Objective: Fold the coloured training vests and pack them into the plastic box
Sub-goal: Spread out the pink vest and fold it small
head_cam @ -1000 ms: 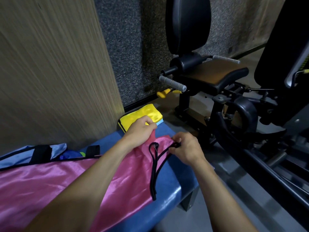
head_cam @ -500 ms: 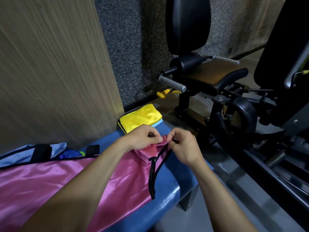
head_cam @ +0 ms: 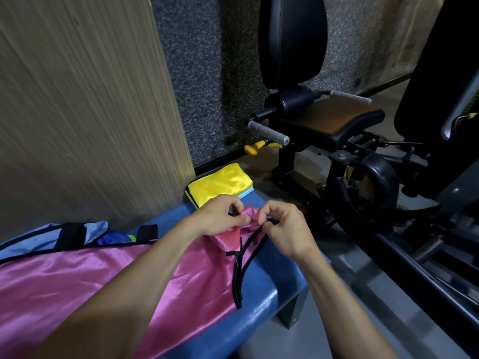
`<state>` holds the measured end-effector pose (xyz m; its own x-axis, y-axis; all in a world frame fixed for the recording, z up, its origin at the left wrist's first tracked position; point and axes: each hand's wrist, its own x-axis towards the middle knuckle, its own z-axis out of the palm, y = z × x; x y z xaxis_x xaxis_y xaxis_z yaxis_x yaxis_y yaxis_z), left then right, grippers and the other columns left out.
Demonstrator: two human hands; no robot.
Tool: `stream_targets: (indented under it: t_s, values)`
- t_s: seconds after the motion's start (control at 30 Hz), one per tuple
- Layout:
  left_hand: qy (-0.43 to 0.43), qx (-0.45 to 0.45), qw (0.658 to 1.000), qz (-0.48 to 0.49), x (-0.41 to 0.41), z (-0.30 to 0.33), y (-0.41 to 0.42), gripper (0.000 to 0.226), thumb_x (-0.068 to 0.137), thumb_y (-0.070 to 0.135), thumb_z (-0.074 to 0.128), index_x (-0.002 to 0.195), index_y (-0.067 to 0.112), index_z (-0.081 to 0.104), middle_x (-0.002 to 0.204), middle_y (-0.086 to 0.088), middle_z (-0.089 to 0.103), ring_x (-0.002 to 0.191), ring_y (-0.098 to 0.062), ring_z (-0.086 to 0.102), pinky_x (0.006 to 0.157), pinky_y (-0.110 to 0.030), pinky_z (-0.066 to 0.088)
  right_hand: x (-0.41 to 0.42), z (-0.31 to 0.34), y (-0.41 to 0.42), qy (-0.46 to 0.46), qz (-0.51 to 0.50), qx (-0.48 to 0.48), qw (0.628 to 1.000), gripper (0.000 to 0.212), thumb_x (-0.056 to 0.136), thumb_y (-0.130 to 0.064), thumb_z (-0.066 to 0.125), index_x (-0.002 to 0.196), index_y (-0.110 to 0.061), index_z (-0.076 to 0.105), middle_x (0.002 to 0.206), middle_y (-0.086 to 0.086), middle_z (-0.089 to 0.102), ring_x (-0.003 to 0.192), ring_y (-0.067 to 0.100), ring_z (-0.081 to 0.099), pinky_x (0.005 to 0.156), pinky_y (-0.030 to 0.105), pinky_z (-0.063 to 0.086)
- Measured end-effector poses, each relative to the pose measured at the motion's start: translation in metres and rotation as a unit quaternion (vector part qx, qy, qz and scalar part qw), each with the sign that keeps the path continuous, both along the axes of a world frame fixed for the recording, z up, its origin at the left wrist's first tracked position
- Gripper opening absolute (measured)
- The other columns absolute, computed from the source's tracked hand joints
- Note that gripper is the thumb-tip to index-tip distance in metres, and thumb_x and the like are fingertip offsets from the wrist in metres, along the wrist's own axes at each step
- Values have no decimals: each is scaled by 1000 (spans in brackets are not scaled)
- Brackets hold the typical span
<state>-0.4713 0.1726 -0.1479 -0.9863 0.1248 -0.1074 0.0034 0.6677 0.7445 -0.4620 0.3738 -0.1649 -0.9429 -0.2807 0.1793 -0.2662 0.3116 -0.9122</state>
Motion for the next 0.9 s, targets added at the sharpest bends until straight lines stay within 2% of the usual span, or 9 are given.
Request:
stream_targets:
  t_s: [0.13, 0.23, 0.33, 0.4, 0.47, 0.57, 0.7, 0.8, 0.9]
  values:
    - [-81, 94, 992, 12, 3, 11, 9, 29, 78, 17, 73, 106, 20, 65, 82, -6, 72, 70, -14, 60, 69, -29, 45, 3, 3, 0, -7, 19, 5, 1000, 39, 75, 10, 52, 67, -26, 62, 85, 3, 77, 87, 30, 72, 66, 40, 52]
    - [-95, 142, 984, 54, 0, 18, 12, 39, 72, 15, 69, 110, 23, 70, 80, 1, 72, 72, -12, 63, 74, -29, 46, 5, 7, 0, -20, 33, -21, 999, 41, 74, 15, 50, 67, -24, 63, 82, -4, 76, 68, 19, 65, 60, 32, 45]
    - [-102, 197, 971, 86, -1, 18, 9, 42, 63, 18, 70, 105, 23, 76, 89, -8, 76, 80, -17, 67, 81, -34, 51, 5, 10, 1, -34, 32, -43, 998, 42, 73, 18, 49, 67, -21, 62, 77, -7, 74, 60, 2, 56, 57, 19, 39]
    - [-108, 239, 961, 87, -1, 19, 6, 37, 67, 12, 73, 104, 20, 78, 97, -21, 74, 83, -23, 66, 83, -37, 52, 4, 8, 2, -34, 24, -40, 998, 43, 73, 17, 49, 66, -24, 61, 70, -10, 68, 58, 5, 50, 57, 23, 38]
    - [-103, 274, 952, 87, -2, 18, 4, 25, 80, 5, 75, 102, 17, 78, 93, -19, 73, 79, -21, 65, 77, -33, 53, 3, 6, 2, -39, 11, -37, 998, 41, 74, 16, 49, 66, -22, 62, 65, -9, 63, 56, 6, 45, 56, 24, 37]
    - [-85, 239, 964, 76, -5, 16, 2, 17, 90, 5, 72, 100, 16, 80, 83, -6, 72, 72, -12, 64, 70, -24, 51, 2, 6, 4, -48, -12, -36, 998, 37, 78, 14, 49, 70, -18, 63, 67, -11, 64, 52, 4, 45, 53, 21, 37]
    - [-37, 59, 998, 2, -11, 10, 1, 9, 90, 24, 75, 85, 30, 79, 89, -12, 72, 81, -12, 59, 78, -32, 46, -2, 2, 6, -49, -48, -25, 997, 34, 83, 7, 50, 75, -22, 65, 78, -4, 71, 54, 8, 50, 56, 23, 41]
    - [-15, 58, 998, 21, -16, 6, 3, 13, 88, 32, 76, 76, 31, 72, 77, -5, 66, 74, -14, 55, 73, -35, 43, -3, 1, 7, -45, -46, -16, 998, 31, 88, 0, 55, 80, -27, 68, 85, -8, 73, 57, 6, 55, 61, 24, 43]
    - [11, 66, 997, 27, -19, 5, 6, 13, 83, 38, 75, 80, 27, 69, 75, -17, 69, 66, -18, 53, 67, -33, 39, -5, -3, 7, -39, -53, 18, 998, 23, 95, -11, 59, 82, -29, 67, 83, -9, 71, 59, 3, 57, 62, 26, 48]
